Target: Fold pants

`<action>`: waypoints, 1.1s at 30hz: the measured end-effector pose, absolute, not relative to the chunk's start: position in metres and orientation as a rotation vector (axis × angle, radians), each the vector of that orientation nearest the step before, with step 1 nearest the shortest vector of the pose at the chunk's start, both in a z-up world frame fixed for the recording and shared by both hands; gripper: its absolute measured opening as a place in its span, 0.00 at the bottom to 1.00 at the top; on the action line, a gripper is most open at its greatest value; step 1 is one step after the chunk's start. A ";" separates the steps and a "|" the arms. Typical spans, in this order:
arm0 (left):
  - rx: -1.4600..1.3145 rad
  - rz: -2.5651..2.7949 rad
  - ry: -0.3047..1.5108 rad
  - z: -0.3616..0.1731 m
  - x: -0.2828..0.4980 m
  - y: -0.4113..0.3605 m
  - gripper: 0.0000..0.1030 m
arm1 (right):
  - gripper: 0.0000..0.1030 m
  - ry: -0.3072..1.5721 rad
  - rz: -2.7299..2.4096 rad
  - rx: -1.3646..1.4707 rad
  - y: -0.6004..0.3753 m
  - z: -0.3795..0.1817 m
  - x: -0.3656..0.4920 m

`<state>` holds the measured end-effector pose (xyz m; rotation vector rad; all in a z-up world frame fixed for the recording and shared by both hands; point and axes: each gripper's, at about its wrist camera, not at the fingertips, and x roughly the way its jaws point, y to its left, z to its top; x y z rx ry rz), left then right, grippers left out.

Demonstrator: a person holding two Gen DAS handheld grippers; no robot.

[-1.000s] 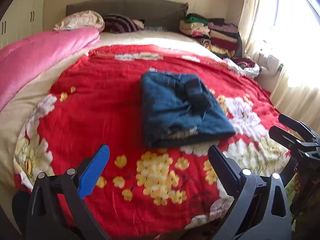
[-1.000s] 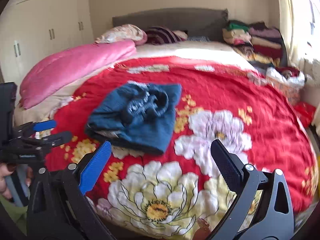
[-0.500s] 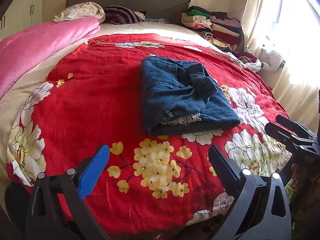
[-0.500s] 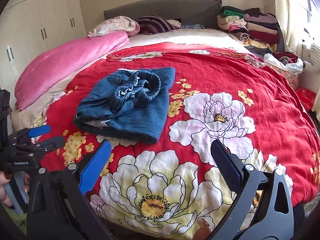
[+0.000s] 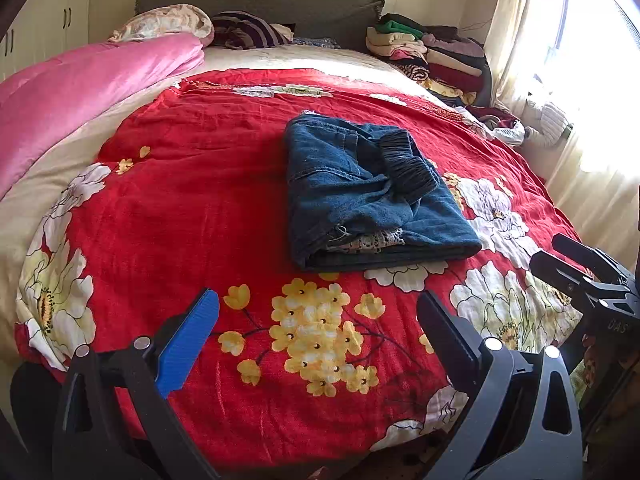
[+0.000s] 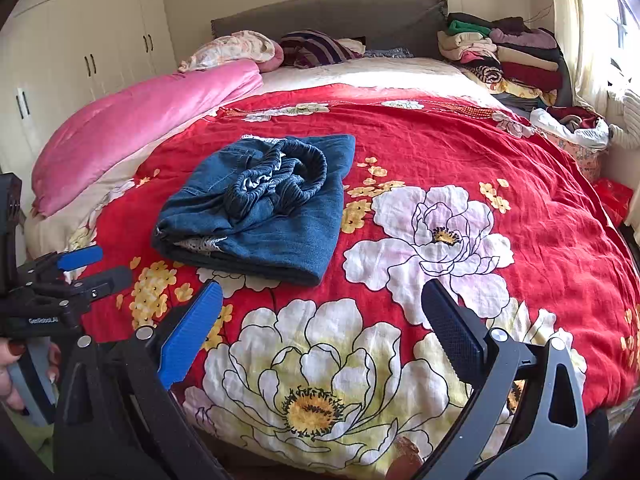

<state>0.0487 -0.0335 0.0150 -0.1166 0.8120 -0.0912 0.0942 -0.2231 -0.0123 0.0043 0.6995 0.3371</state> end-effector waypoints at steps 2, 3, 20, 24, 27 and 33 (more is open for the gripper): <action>-0.117 -0.090 0.813 0.015 0.049 -0.033 0.96 | 0.91 0.700 0.339 0.004 -0.223 -0.012 0.094; -0.116 -0.090 0.813 0.015 0.049 -0.033 0.96 | 0.91 0.700 0.337 0.004 -0.223 -0.012 0.094; -0.118 -0.072 0.812 0.018 0.048 -0.028 0.96 | 0.91 0.699 0.338 0.004 -0.225 -0.012 0.095; -0.118 -0.073 0.812 0.018 0.048 -0.028 0.96 | 0.91 0.700 0.338 0.005 -0.225 -0.012 0.095; -0.117 -0.072 0.811 0.018 0.048 -0.028 0.96 | 0.91 0.699 0.340 0.005 -0.225 -0.012 0.095; -0.118 -0.067 0.811 0.019 0.047 -0.027 0.96 | 0.91 0.700 0.338 0.005 -0.226 -0.011 0.095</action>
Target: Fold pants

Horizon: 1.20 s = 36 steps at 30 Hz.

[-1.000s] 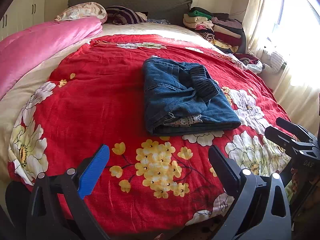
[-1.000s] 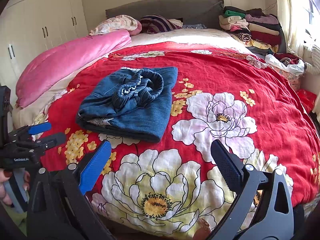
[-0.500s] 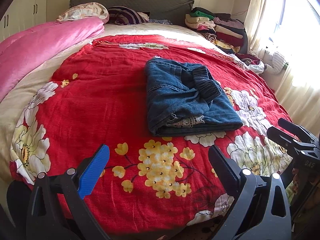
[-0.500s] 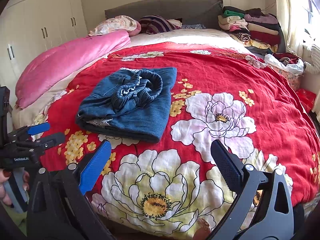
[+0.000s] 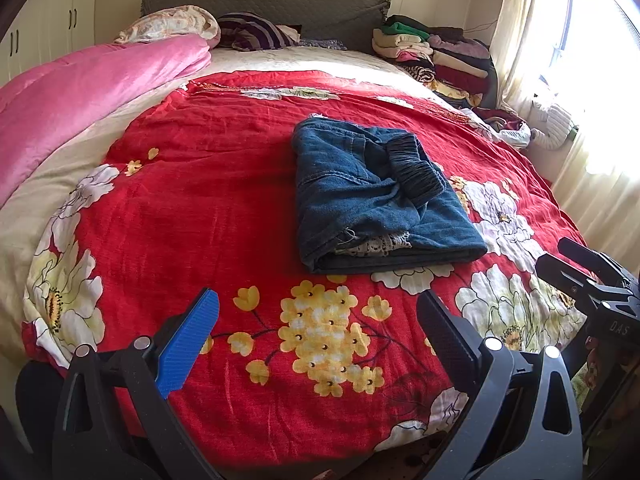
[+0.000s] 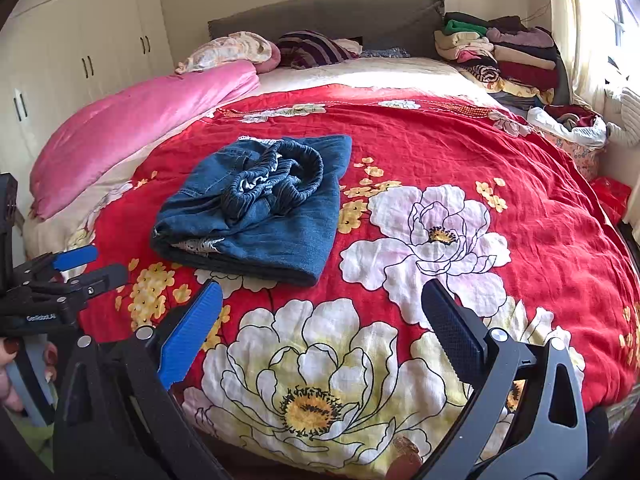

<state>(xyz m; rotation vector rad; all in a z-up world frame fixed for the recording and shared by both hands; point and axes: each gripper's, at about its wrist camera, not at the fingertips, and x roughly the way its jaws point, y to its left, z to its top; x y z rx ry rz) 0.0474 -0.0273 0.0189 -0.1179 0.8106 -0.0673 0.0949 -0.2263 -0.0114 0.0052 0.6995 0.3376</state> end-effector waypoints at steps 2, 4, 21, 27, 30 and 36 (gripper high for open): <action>-0.117 -0.067 0.811 0.019 0.048 -0.027 0.96 | 0.91 0.700 0.338 0.004 -0.226 -0.011 0.095; -0.114 -0.062 0.813 0.019 0.047 -0.028 0.96 | 0.91 0.698 0.337 0.005 -0.226 -0.011 0.095; -0.116 -0.056 0.807 0.022 0.045 -0.031 0.96 | 0.91 0.701 0.328 0.007 -0.228 -0.012 0.096; -0.114 -0.056 0.811 0.022 0.044 -0.031 0.96 | 0.91 0.703 0.325 0.008 -0.229 -0.012 0.097; -0.105 -0.051 0.809 0.024 0.044 -0.031 0.96 | 0.91 0.703 0.325 0.008 -0.229 -0.012 0.097; -0.103 -0.065 0.801 0.026 0.042 -0.032 0.96 | 0.91 0.708 0.318 0.009 -0.229 -0.012 0.097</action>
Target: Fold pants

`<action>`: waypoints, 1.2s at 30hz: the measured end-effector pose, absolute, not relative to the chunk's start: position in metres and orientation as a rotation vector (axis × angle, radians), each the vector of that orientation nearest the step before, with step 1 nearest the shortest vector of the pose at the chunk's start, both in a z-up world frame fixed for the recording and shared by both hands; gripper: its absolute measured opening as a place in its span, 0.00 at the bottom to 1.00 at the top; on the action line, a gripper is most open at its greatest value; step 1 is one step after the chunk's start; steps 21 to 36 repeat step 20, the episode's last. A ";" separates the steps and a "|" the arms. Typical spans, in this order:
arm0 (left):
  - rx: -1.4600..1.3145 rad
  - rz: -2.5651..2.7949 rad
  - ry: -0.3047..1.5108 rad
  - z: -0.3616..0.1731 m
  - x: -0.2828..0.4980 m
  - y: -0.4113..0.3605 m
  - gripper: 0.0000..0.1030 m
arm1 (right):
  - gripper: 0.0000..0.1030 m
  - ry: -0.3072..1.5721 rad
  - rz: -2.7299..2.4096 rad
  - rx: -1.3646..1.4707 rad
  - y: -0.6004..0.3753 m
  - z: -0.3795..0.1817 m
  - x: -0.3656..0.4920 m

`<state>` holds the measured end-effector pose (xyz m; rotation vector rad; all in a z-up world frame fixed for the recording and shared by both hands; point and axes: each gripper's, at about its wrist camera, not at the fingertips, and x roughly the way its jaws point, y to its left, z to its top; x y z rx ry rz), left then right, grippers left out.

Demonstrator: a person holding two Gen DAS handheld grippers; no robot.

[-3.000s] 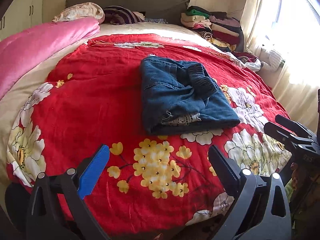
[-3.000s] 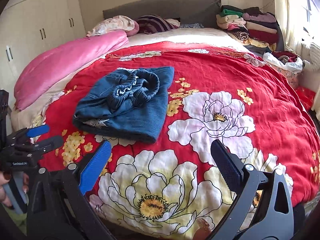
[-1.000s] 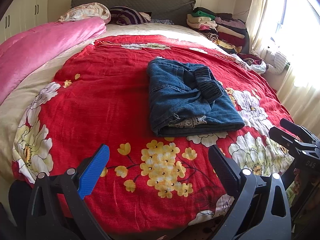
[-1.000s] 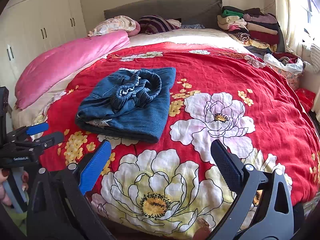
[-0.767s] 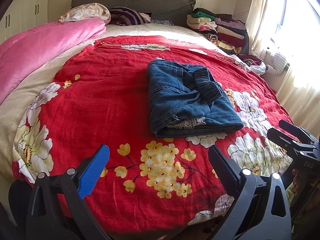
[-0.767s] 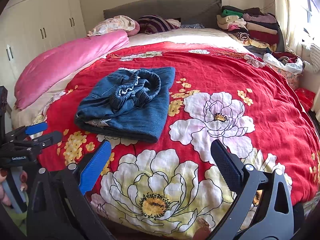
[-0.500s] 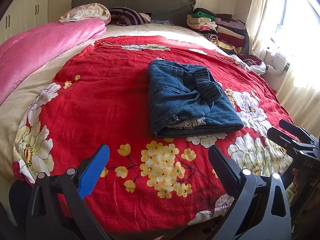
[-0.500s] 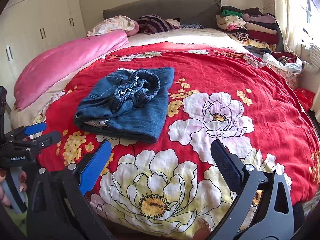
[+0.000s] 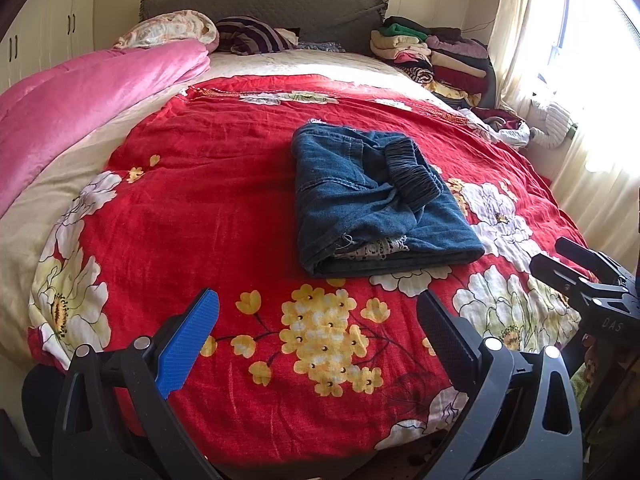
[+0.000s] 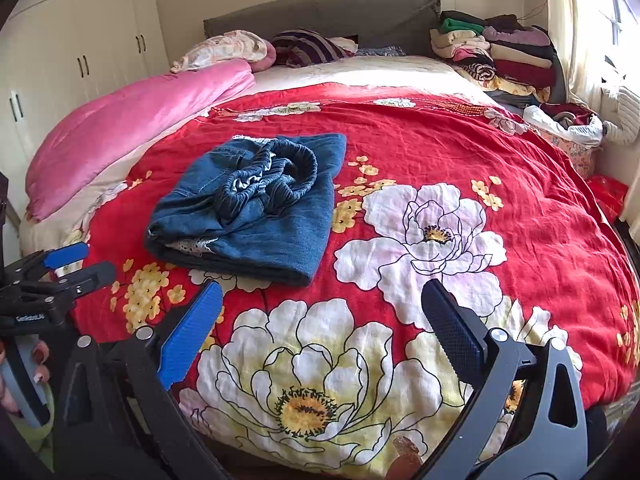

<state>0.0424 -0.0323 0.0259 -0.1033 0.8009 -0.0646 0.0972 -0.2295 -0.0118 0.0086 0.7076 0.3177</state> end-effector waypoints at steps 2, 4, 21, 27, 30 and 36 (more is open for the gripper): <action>-0.098 -0.070 0.798 0.027 0.041 -0.033 0.96 | 0.91 0.710 0.313 0.008 -0.228 -0.012 0.097; -0.098 -0.075 0.804 0.027 0.042 -0.033 0.96 | 0.91 0.712 0.307 0.008 -0.228 -0.013 0.098; -0.133 0.330 0.845 0.015 0.162 0.131 0.96 | 0.91 0.743 -0.026 0.128 -0.358 -0.021 0.183; -0.133 0.330 0.845 0.015 0.162 0.131 0.96 | 0.91 0.743 -0.026 0.128 -0.358 -0.021 0.183; -0.133 0.330 0.845 0.015 0.162 0.131 0.96 | 0.91 0.743 -0.026 0.128 -0.358 -0.021 0.183; -0.133 0.330 0.845 0.015 0.162 0.131 0.96 | 0.91 0.743 -0.026 0.128 -0.358 -0.021 0.183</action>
